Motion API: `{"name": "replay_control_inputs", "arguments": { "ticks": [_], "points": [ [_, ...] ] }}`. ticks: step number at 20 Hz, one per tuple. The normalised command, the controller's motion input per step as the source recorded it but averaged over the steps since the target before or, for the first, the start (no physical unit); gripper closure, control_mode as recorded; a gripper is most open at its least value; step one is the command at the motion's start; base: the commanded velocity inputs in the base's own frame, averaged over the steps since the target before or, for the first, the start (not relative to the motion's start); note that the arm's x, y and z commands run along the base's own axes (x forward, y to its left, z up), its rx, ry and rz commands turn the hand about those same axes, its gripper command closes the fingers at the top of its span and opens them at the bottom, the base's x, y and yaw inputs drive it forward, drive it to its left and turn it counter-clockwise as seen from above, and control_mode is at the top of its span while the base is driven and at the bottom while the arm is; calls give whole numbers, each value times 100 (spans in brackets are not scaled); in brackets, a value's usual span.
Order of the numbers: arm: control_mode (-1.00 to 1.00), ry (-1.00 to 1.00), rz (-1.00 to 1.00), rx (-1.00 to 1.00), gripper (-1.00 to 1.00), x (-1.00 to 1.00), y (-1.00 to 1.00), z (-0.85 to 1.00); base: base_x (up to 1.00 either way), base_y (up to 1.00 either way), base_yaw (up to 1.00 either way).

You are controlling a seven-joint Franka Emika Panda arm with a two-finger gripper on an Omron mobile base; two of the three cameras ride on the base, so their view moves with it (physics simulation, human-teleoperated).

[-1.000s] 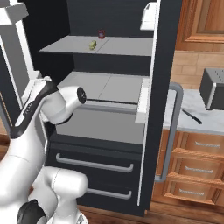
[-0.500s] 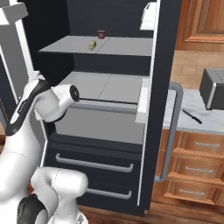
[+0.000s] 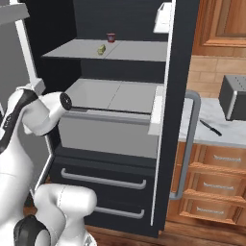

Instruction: Retrieve the butter from the fridge and place it on a plate on the dining table. Then retrieve the butter knife by the fridge and place it near the plate.

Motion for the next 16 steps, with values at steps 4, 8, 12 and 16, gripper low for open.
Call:
{"name": "replay_control_inputs", "arguments": {
  "ticks": [4, 8, 12, 16],
  "points": [
    [-100, 0, 0, 0, -100, -1, 50, 0, 0, 0, 0],
    [-100, 0, 0, 0, -100, -5, 34, 1, 0, 0, 0],
    [-100, 0, 0, -4, -100, -9, 8, 6, 0, 0, 0],
    [-100, 1, -5, -9, -100, -6, -20, 0, 0, 0, 0]
  ]
}}
